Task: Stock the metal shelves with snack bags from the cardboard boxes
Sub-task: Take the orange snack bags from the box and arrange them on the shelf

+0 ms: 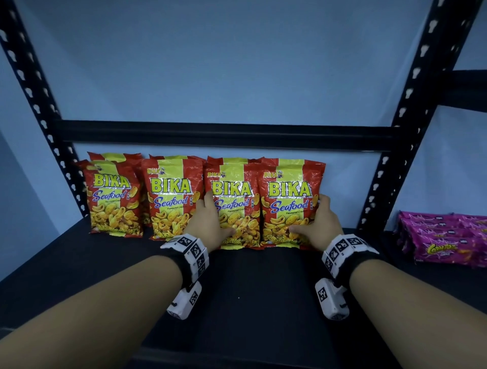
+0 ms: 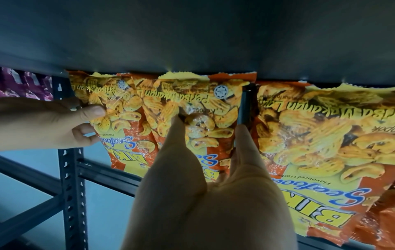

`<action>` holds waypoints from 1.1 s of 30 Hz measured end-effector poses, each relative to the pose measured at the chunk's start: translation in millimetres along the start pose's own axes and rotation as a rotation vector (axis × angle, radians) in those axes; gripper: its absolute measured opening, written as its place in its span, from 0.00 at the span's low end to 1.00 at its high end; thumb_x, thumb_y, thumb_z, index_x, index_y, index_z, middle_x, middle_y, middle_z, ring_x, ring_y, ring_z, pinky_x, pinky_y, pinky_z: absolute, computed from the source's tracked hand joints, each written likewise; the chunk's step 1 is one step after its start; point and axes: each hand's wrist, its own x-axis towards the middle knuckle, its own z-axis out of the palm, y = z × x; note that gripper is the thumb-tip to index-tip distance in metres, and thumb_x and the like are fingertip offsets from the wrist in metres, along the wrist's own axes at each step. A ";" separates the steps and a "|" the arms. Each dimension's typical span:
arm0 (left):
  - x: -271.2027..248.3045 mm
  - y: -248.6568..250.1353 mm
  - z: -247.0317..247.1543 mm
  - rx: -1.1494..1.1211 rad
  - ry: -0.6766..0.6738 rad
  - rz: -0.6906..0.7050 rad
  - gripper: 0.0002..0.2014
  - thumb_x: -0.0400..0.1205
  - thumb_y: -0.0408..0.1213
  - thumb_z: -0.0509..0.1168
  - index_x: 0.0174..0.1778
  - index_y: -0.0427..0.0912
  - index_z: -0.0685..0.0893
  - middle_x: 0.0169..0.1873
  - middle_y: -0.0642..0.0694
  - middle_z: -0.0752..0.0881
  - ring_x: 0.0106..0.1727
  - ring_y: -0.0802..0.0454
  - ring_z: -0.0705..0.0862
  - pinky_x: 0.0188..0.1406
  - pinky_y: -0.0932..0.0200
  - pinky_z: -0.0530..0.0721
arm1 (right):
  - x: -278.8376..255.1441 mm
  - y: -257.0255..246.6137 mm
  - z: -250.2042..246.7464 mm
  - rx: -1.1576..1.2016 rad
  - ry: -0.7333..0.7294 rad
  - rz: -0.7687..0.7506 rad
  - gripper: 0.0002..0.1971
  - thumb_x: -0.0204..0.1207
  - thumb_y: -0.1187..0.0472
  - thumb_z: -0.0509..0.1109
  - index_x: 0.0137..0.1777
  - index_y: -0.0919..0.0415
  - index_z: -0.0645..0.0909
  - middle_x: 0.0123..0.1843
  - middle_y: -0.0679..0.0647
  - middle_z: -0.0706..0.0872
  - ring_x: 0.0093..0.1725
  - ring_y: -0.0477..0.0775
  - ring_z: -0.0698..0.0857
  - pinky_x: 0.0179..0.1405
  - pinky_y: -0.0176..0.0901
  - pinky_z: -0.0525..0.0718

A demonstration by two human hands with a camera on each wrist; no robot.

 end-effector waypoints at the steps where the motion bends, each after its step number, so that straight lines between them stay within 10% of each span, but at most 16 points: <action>1: -0.1 0.3 0.1 -0.005 0.001 0.007 0.62 0.73 0.52 0.82 0.90 0.44 0.43 0.84 0.35 0.61 0.78 0.37 0.76 0.71 0.46 0.81 | -0.7 1.2 -0.3 0.011 0.002 0.003 0.52 0.63 0.52 0.91 0.79 0.54 0.60 0.67 0.55 0.86 0.62 0.59 0.87 0.66 0.56 0.86; 14: -1.6 -2.1 2.3 -0.052 0.028 0.079 0.62 0.70 0.42 0.86 0.89 0.42 0.47 0.86 0.37 0.60 0.77 0.38 0.77 0.71 0.46 0.82 | -8.4 4.3 -10.3 0.041 0.018 0.022 0.40 0.69 0.57 0.87 0.71 0.56 0.63 0.54 0.47 0.83 0.54 0.55 0.86 0.55 0.46 0.82; 21: -6.3 -4.3 -6.7 -0.024 0.052 0.084 0.52 0.70 0.45 0.86 0.82 0.40 0.60 0.78 0.39 0.67 0.74 0.40 0.77 0.71 0.49 0.81 | -16.6 -8.3 -20.5 -0.054 0.087 0.023 0.57 0.59 0.43 0.91 0.82 0.57 0.60 0.76 0.57 0.73 0.72 0.58 0.77 0.73 0.54 0.80; 24: -15.2 -5.1 -14.3 0.118 0.088 0.184 0.28 0.77 0.50 0.79 0.66 0.45 0.75 0.62 0.46 0.75 0.61 0.48 0.78 0.59 0.53 0.84 | -27.1 -25.8 -26.4 -0.221 0.204 -0.131 0.29 0.72 0.43 0.82 0.64 0.58 0.75 0.60 0.52 0.80 0.59 0.54 0.82 0.59 0.50 0.84; 27: -26.9 -1.0 -18.9 0.267 -0.193 0.287 0.17 0.83 0.55 0.70 0.60 0.49 0.83 0.57 0.50 0.85 0.52 0.52 0.84 0.52 0.53 0.88 | -36.1 -39.6 -22.3 -0.312 -0.108 -0.193 0.11 0.79 0.48 0.76 0.45 0.54 0.82 0.43 0.48 0.87 0.43 0.49 0.86 0.48 0.56 0.91; 33: -36.0 3.5 -3.2 0.410 -0.474 0.284 0.36 0.84 0.65 0.63 0.83 0.45 0.73 0.74 0.45 0.82 0.71 0.44 0.82 0.68 0.44 0.84 | -57.5 -43.8 1.6 -0.678 -0.575 -0.132 0.29 0.81 0.38 0.71 0.75 0.57 0.78 0.65 0.55 0.85 0.61 0.56 0.84 0.62 0.53 0.86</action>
